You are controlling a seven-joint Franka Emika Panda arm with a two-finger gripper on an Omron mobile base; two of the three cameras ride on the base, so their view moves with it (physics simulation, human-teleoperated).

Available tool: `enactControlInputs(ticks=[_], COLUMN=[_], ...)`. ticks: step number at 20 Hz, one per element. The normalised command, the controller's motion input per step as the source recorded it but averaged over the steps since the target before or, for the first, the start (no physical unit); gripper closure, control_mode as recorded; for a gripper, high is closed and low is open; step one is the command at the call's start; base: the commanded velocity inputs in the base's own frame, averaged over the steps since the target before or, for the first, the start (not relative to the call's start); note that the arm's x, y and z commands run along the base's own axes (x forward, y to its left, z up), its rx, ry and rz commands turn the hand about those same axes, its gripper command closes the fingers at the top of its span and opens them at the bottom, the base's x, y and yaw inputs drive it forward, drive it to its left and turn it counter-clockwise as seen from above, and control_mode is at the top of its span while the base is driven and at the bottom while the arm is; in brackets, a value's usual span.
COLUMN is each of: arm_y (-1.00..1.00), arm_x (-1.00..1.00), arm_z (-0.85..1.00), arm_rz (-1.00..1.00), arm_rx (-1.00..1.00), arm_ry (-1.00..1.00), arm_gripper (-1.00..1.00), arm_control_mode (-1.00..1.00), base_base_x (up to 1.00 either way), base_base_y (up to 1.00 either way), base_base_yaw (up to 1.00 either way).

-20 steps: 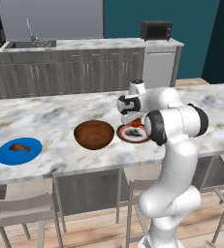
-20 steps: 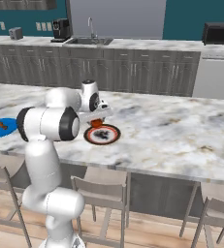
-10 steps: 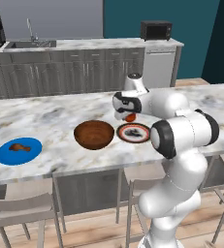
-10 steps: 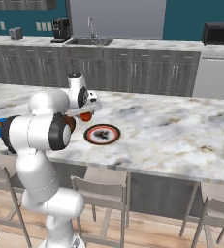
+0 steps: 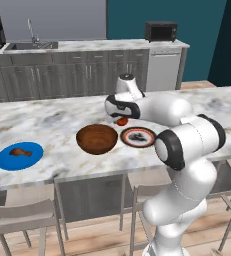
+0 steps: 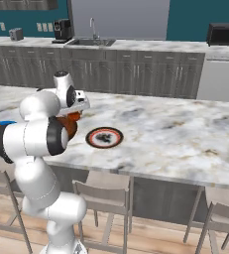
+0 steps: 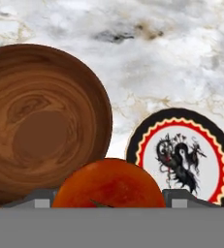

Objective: Pick the chicken drumstick and tomato from their plates and place them in the bowl. Then put the bowl in the fridge.

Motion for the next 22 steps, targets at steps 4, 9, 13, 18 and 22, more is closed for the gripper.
enactControlInputs(ticks=[4, 9, 13, 18, 22], arm_y=[0.58, 0.46, 0.35, 0.25, 0.09], arm_x=[-0.04, 0.0, 0.04, 0.05, 0.0], arm_z=[0.07, -0.13, -0.33, -0.41, -0.44], arm_rz=[0.0, 0.0, 0.0, -0.01, 0.0], arm_rx=[0.01, 0.02, 0.01, 0.0, 0.0], arm_ry=[0.09, 0.05, 0.0, 0.02, 0.03], arm_gripper=[1.0, 1.0, 1.0, 1.0, 1.0], arm_control_mode=[-1.0, -1.0, -1.0, -1.0, -1.0], base_base_x=[0.0, 0.0, 0.0, 0.0, 0.0], base_base_y=[0.0, 0.0, 0.0, 0.0, 0.0], base_base_yaw=[0.0, 0.0, 0.0, 0.0, 0.0])
